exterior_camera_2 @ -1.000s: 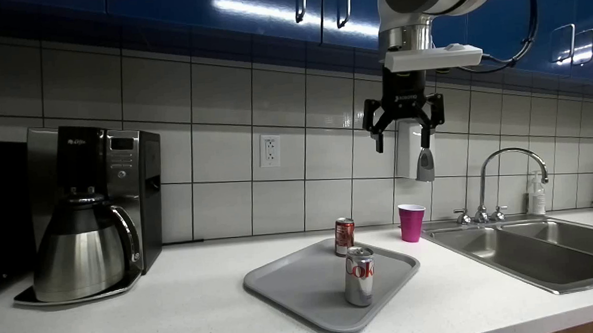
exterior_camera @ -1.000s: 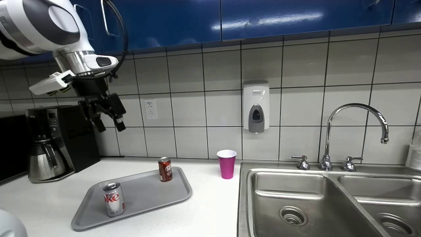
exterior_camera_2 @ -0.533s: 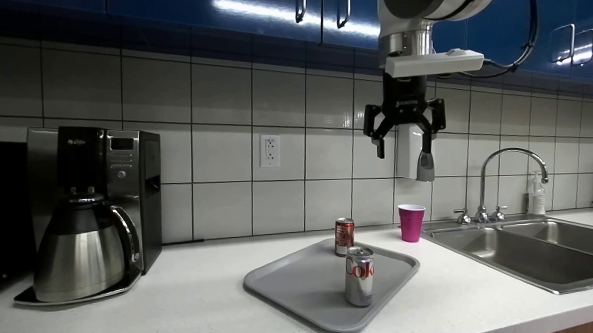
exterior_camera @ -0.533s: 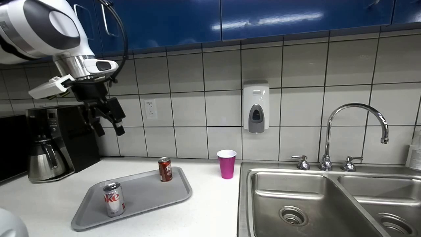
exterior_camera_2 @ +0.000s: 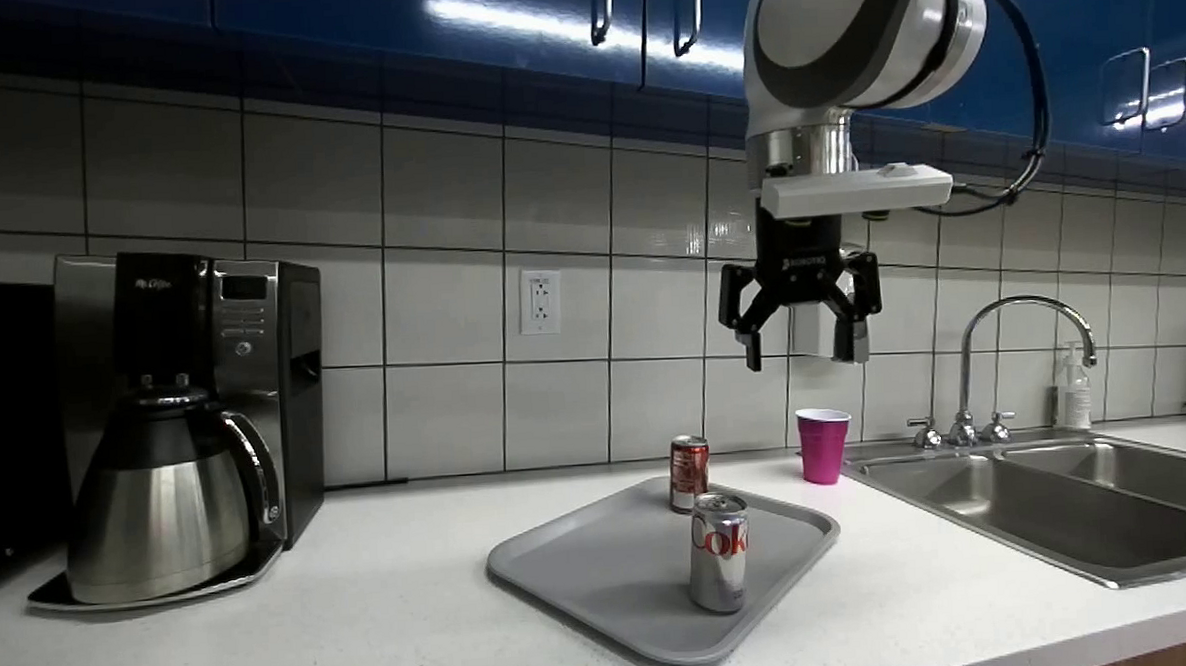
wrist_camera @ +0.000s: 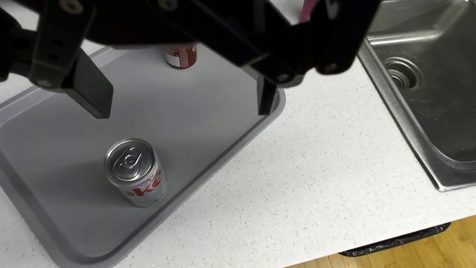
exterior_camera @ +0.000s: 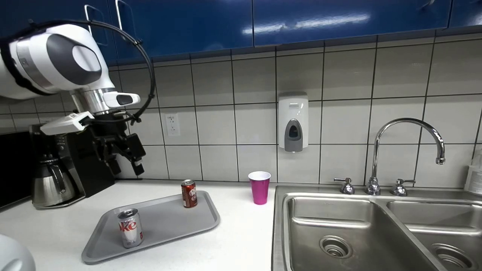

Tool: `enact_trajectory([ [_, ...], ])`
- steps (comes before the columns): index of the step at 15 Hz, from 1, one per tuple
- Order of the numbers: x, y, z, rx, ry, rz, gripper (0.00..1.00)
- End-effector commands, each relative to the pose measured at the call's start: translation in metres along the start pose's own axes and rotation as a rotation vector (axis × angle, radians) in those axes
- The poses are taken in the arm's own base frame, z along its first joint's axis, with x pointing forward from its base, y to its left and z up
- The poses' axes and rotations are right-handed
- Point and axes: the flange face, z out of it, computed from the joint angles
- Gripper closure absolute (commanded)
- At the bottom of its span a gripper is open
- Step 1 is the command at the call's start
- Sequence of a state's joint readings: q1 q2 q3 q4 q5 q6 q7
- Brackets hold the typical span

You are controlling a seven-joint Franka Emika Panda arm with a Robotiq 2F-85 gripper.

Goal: Pick up the silver coke can and put it on the kitchen counter, pick up the brown dr pepper can and put it on the kitchen counter

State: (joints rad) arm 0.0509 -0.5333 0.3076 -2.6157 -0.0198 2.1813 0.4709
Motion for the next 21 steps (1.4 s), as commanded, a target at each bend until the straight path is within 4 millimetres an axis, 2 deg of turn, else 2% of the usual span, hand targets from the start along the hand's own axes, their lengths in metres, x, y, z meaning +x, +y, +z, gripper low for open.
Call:
enact_trajectory([
  [1,0.008,-0.01,0.023,0.019,-0.031,-0.011,0.0],
  [7,0.023,-0.023,0.062,0.037,-0.094,-0.05,0.0],
  [14,0.038,-0.051,0.079,0.061,-0.112,-0.126,0.0],
  [21,0.038,-0.073,0.113,0.044,-0.169,-0.174,0.0],
])
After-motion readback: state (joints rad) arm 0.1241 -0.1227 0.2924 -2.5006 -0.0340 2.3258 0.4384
